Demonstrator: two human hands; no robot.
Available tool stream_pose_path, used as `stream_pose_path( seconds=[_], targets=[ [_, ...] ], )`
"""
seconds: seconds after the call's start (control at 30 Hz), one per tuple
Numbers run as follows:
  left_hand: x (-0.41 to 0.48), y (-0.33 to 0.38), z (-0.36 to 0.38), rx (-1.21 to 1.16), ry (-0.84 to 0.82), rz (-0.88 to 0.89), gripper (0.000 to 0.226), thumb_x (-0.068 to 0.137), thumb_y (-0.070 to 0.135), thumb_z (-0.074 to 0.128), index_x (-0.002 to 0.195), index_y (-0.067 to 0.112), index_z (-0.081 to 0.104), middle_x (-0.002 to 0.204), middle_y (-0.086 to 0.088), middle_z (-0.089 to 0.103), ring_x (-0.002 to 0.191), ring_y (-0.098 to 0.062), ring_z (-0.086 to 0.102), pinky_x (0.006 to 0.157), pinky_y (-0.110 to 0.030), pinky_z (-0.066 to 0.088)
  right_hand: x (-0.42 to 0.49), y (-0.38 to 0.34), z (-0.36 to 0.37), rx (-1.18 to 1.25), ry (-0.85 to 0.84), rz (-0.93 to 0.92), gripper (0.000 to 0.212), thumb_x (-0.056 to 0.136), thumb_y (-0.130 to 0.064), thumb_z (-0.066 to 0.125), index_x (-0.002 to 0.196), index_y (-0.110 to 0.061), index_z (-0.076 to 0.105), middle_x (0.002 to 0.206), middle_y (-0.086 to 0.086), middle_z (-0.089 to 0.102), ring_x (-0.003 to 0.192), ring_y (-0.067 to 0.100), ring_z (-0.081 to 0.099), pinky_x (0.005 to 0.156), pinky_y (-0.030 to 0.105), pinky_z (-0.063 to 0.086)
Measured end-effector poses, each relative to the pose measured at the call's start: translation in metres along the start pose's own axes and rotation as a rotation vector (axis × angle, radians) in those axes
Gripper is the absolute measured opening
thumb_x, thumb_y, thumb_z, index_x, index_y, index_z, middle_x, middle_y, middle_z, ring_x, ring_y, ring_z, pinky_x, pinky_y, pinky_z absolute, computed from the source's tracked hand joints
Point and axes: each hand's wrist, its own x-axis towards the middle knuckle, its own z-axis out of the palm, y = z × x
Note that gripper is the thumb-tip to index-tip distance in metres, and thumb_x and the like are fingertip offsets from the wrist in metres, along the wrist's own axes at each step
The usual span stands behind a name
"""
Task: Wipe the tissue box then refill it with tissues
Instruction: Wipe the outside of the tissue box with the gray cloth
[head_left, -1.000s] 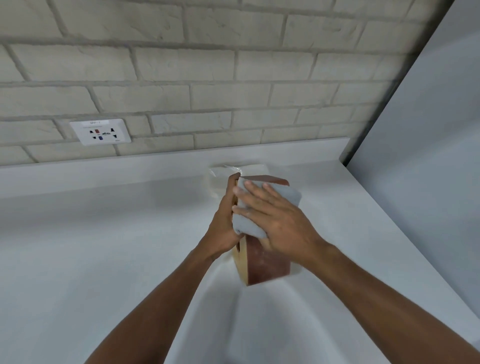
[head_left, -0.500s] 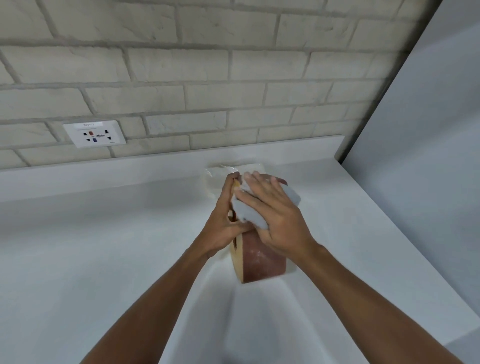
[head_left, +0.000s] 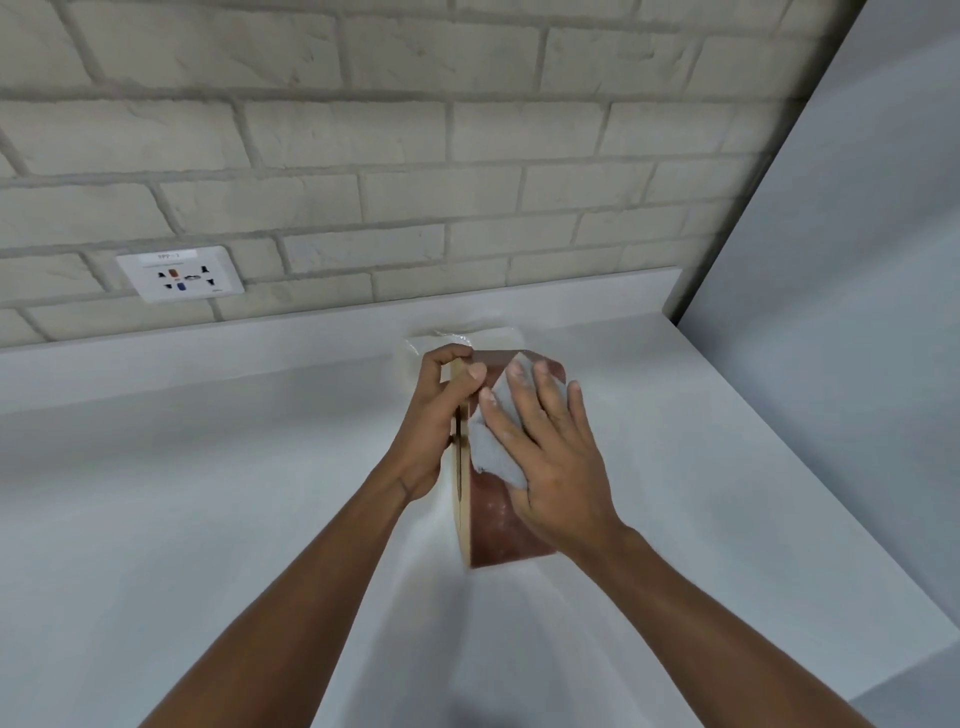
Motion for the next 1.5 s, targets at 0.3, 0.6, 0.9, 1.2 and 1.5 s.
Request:
stream_pose_path(
  seconds=[0.3, 0.6, 0.9, 1.2, 1.5],
  targets=[
    [0.001, 0.002, -0.004, 0.035, 0.002, -0.008, 0.05, 0.096, 0.024, 0.071, 0.137, 0.035, 0.045, 0.113, -0.001, 0.069, 0.097, -0.007, 0.064, 0.068, -0.015, 0.052, -0.039, 0.005, 0.003, 0.038, -0.089, -0.216, 0.069, 0.083, 0.003, 0.055, 0.149, -0.011, 0.04, 0.154, 0.006, 0.04, 0.146, 0.022, 0.033, 0.114, 0.052, 0.034],
    [-0.006, -0.004, -0.003, 0.086, 0.008, 0.05, 0.062, 0.085, 0.034, 0.075, 0.138, 0.039, 0.044, 0.112, -0.019, 0.064, 0.083, -0.001, 0.064, 0.07, -0.011, 0.051, -0.022, 0.004, 0.003, 0.275, -0.001, -0.012, 0.057, 0.081, 0.018, 0.056, 0.135, 0.001, 0.053, 0.151, 0.014, 0.043, 0.145, 0.023, 0.034, 0.115, 0.048, 0.034],
    [-0.005, -0.007, -0.004, 0.051, 0.026, 0.06, 0.067, 0.074, 0.039, 0.082, 0.131, 0.045, 0.047, 0.129, -0.021, 0.062, 0.091, 0.0, 0.068, 0.073, -0.018, 0.055, 0.004, 0.006, -0.016, 0.506, 0.147, 0.431, 0.03, 0.101, -0.013, 0.049, 0.13, -0.022, 0.049, 0.151, -0.01, 0.044, 0.142, 0.002, 0.034, 0.107, 0.019, 0.041],
    [-0.003, -0.003, -0.004, 0.073, 0.011, 0.039, 0.066, 0.077, 0.036, 0.078, 0.133, 0.043, 0.045, 0.129, -0.023, 0.064, 0.096, -0.005, 0.068, 0.07, -0.015, 0.054, -0.003, 0.021, -0.023, 0.416, 0.075, 0.493, 0.032, 0.101, -0.019, 0.051, 0.129, -0.03, 0.043, 0.146, -0.028, 0.039, 0.127, 0.0, 0.051, 0.093, 0.013, 0.044],
    [-0.001, -0.005, -0.004, 0.059, 0.047, 0.022, 0.06, 0.093, 0.024, 0.077, 0.141, 0.036, 0.042, 0.117, -0.006, 0.068, 0.101, -0.012, 0.068, 0.071, -0.018, 0.055, -0.064, -0.004, 0.011, 0.156, -0.132, -0.082, 0.041, 0.094, -0.005, 0.048, 0.135, -0.01, 0.05, 0.154, 0.01, 0.039, 0.147, 0.024, 0.031, 0.115, 0.046, 0.033]
  ],
)
